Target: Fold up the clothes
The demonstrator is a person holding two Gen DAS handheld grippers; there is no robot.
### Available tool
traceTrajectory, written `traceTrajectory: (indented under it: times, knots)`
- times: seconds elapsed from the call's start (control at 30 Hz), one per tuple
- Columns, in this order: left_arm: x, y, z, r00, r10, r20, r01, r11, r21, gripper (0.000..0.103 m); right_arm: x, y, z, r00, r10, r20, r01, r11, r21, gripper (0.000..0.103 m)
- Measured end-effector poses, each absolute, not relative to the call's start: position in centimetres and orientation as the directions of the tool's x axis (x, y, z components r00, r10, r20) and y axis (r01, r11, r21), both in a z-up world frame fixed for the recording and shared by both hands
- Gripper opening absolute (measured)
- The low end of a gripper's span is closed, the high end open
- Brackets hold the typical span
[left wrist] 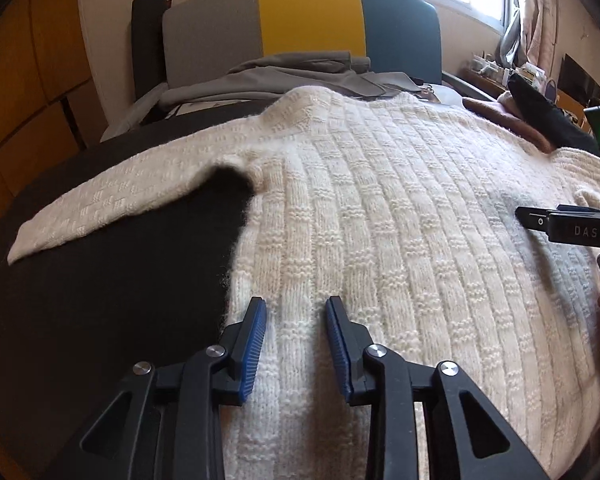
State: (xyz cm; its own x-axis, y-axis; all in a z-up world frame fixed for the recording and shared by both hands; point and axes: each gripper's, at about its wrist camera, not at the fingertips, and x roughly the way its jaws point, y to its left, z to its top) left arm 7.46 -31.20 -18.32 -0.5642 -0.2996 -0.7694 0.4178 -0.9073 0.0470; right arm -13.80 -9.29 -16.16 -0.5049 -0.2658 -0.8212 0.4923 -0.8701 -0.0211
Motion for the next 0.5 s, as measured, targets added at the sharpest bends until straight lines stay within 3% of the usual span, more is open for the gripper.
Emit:
traceTrajectory:
  times: [0.23, 0.5]
  knots:
    - [8.4, -30.1, -17.8, -0.551, -0.336, -0.764, 0.448, -0.891, 0.069, 0.034, -13.4, -10.3, -16.3, -0.494, -0.298, -0.817, 0.552, -0.834, -0.03, 0.103]
    - [5.6, -30.7, -15.3, -0.557, -0.304, -0.773, 0.485, -0.874, -0.006, 0.033, -14.1, -9.3, -16.6, -0.485, -0.316, -0.815, 0.573, -0.819, -0.024, 0.103]
